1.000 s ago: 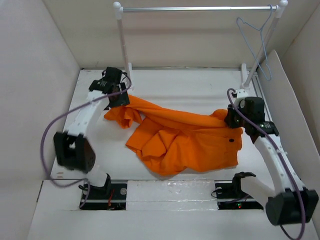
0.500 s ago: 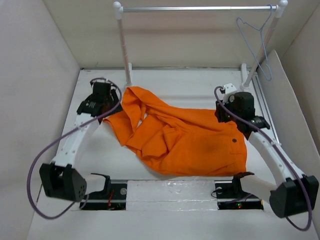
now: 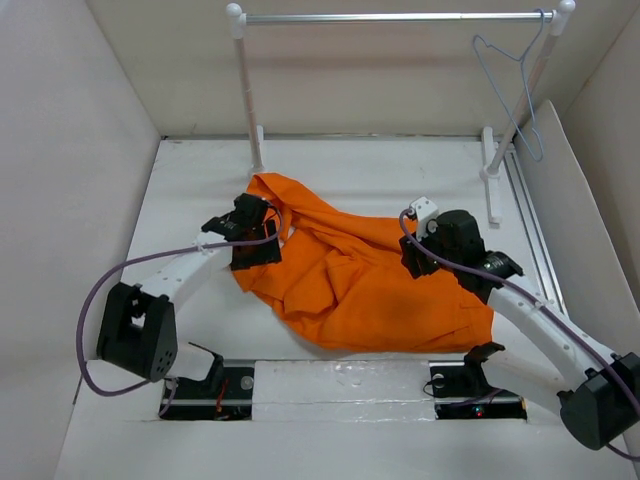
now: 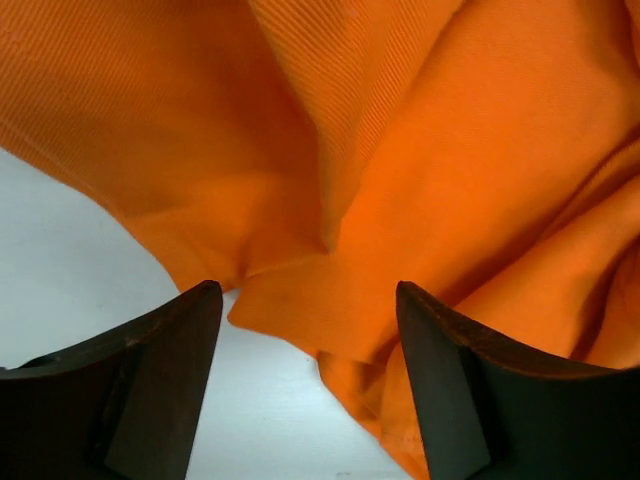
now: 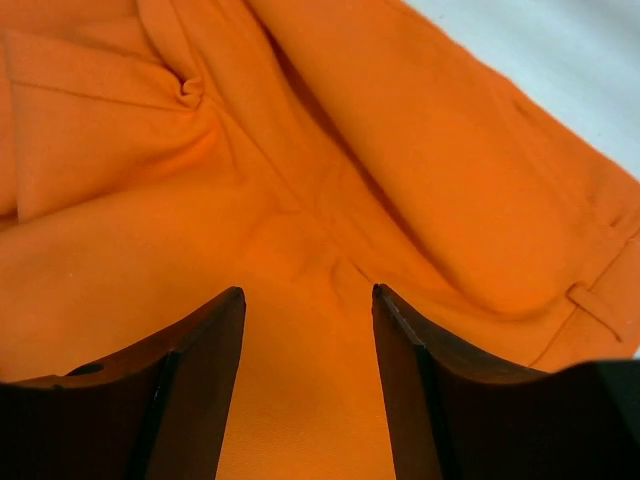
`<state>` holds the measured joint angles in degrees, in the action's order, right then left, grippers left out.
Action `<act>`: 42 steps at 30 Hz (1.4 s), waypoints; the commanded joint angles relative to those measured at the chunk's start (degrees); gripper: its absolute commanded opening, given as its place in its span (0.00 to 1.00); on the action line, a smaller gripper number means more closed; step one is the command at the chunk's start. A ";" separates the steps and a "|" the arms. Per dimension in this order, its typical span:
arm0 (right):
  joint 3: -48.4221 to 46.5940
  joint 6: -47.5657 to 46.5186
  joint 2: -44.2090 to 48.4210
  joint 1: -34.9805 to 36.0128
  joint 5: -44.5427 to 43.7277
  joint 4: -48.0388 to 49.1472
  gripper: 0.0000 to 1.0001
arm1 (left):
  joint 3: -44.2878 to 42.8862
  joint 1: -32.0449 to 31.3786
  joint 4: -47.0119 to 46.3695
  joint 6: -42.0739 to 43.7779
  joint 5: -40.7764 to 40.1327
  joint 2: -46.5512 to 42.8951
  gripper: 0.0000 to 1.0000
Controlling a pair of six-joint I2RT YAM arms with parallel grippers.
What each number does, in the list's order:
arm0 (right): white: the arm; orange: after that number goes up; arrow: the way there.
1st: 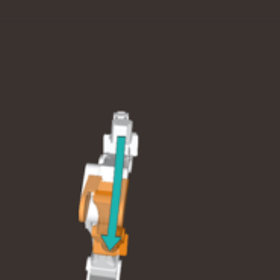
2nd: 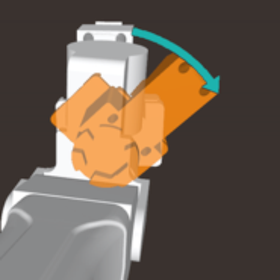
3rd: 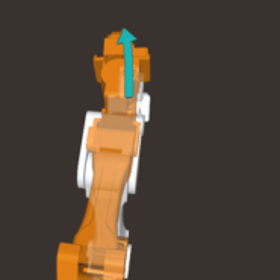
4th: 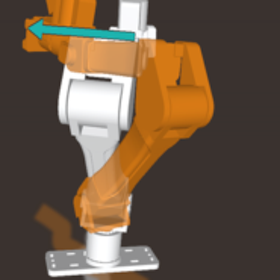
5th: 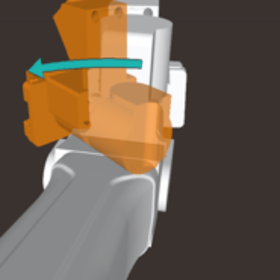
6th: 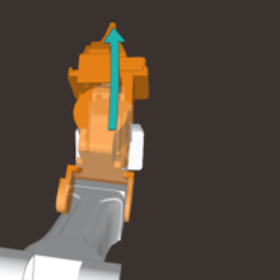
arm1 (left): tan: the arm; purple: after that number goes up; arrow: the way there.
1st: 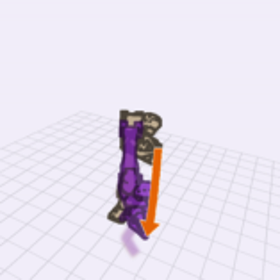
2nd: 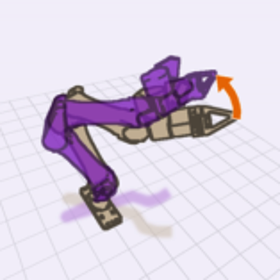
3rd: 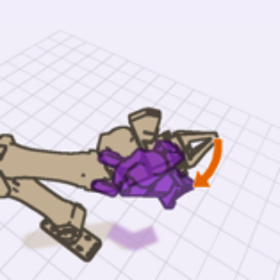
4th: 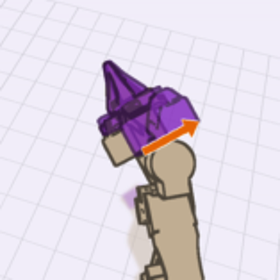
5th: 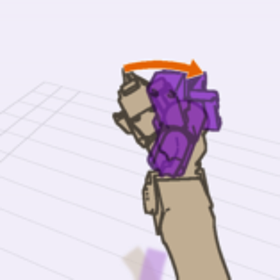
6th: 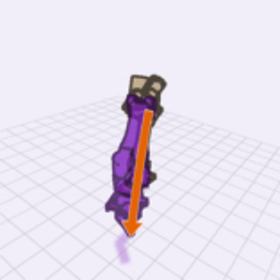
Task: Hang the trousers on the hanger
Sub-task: Flatten out the trousers at the center of the board.
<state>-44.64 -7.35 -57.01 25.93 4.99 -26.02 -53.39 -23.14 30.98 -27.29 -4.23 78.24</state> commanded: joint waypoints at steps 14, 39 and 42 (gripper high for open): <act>3.69 2.26 1.20 2.72 3.62 4.22 0.60 | -11.75 4.76 1.27 3.20 -18.00 3.18 0.00; -1.50 0.32 1.55 1.14 -2.00 -1.49 0.68 | -50.23 18.14 3.33 7.26 -19.52 24.75 0.72; -2.20 0.85 1.29 -2.27 -7.51 -0.27 0.22 | -29.96 8.27 -3.53 4.89 -10.30 11.04 0.67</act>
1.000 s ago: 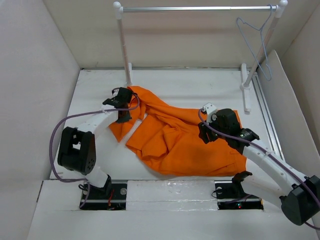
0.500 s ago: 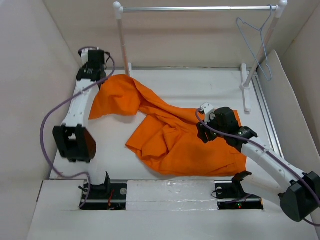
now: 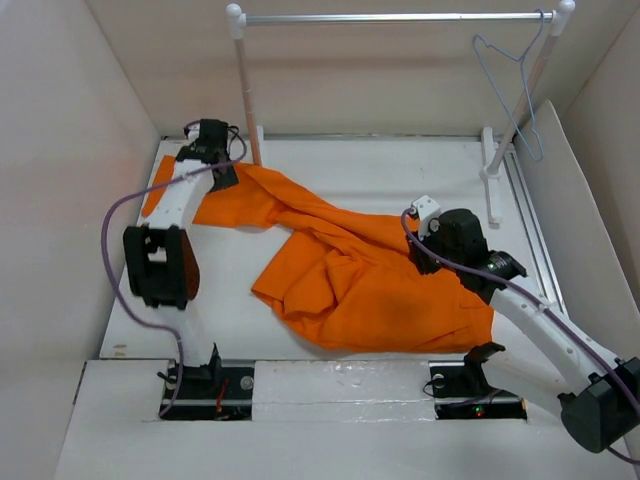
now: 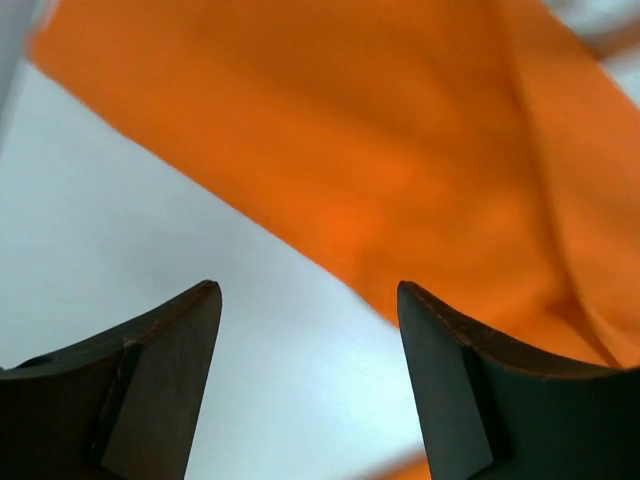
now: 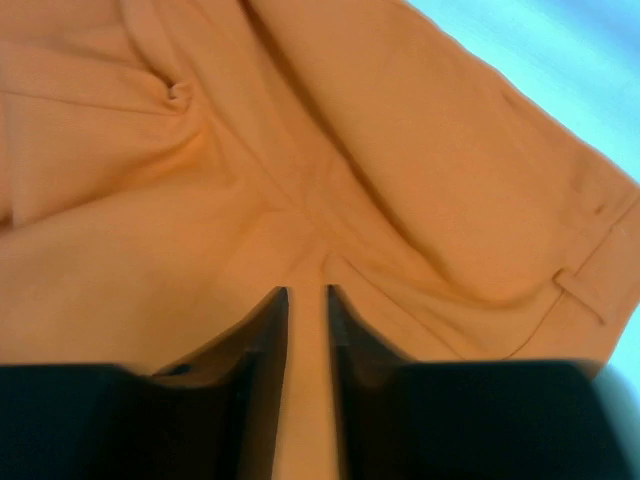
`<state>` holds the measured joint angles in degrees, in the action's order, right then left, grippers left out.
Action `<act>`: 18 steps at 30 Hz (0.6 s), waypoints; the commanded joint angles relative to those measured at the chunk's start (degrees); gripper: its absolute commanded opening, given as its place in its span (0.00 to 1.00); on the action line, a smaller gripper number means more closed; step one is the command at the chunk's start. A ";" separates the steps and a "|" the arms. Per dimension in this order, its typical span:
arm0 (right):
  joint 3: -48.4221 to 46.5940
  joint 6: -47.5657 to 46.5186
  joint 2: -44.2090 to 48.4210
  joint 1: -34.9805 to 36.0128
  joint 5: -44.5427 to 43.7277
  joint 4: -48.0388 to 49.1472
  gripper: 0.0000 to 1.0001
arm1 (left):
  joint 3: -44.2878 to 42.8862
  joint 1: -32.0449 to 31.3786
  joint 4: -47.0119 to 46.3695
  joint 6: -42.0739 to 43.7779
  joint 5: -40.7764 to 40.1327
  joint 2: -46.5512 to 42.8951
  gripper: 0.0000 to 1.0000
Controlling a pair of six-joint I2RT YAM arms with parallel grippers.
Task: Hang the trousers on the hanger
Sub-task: Flatten out the trousers at the center of the board.
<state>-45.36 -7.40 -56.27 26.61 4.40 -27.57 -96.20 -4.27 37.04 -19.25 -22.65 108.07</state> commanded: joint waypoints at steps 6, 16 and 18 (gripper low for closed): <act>-3.85 0.54 -3.75 -13.57 -7.83 2.79 0.08 | 26.58 -26.46 -5.85 -8.60 13.60 -22.02 0.70; -2.98 3.53 -19.30 -32.49 -6.69 16.30 0.76 | 43.38 -24.82 -12.86 -10.73 17.37 -27.21 0.86; -3.15 4.76 -22.55 -36.18 -4.85 18.07 0.77 | 44.78 -24.82 -14.09 -10.81 18.78 -26.07 0.86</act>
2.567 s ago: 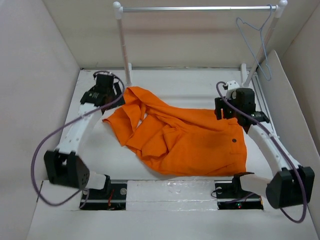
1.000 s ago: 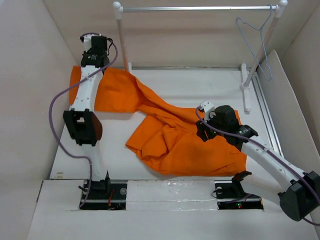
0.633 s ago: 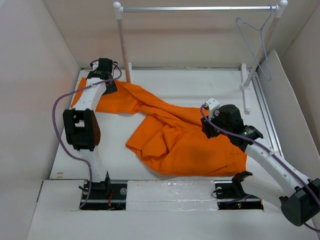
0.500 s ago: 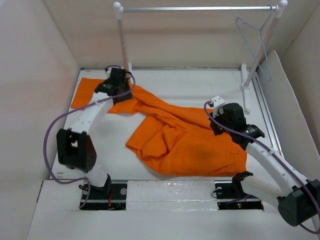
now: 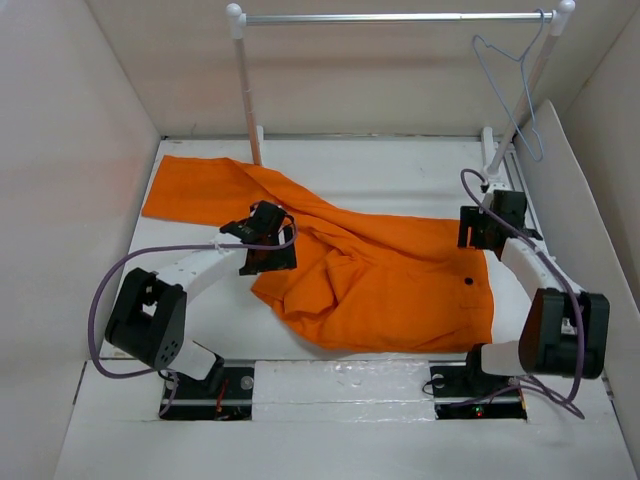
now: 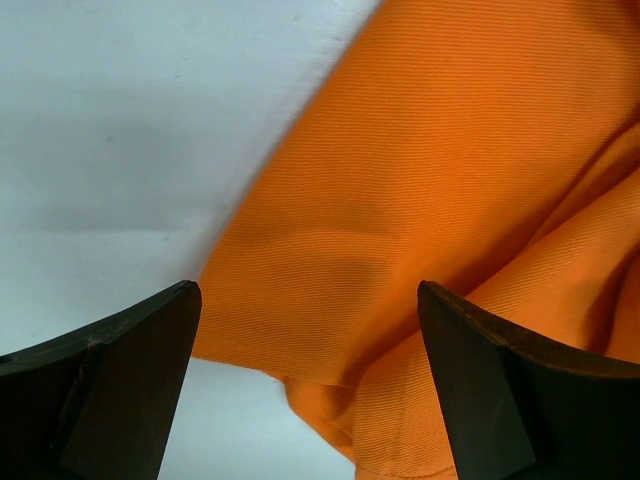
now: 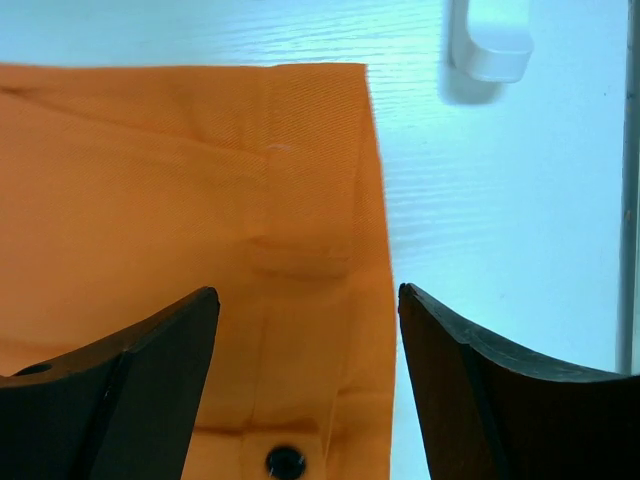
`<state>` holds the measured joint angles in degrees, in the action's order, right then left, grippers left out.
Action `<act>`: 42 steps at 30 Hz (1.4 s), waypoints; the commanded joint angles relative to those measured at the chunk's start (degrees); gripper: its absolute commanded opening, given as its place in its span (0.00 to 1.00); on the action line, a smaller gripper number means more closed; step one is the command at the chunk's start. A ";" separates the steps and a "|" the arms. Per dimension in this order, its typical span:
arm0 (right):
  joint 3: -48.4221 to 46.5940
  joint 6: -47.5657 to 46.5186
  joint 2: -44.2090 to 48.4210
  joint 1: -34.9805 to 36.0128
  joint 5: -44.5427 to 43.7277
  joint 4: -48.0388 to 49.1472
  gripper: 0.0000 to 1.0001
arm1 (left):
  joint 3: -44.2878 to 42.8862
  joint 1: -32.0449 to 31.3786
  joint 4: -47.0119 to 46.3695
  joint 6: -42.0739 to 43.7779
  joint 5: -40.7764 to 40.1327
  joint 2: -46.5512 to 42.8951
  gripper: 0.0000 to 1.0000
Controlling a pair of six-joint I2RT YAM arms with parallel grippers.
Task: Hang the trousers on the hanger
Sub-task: Flatten out the trousers at the center of the board.
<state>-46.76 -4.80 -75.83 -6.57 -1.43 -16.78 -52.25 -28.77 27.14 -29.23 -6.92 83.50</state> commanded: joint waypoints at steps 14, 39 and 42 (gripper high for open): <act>-4.92 6.47 -18.74 -6.26 13.91 13.52 0.57 | 8.66 10.23 -12.46 -1.88 16.67 2.71 0.45; -19.49 -0.21 -18.12 -11.98 7.40 13.27 0.53 | 3.56 10.23 10.74 -7.41 4.38 -27.51 0.00; -19.08 -0.39 -16.38 -11.27 9.07 9.85 0.75 | -0.12 10.23 14.34 -8.38 2.88 -30.15 0.00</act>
<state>-62.98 -3.97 -95.74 -17.93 6.94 -5.82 -47.40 -18.65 36.73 -36.16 -0.80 56.64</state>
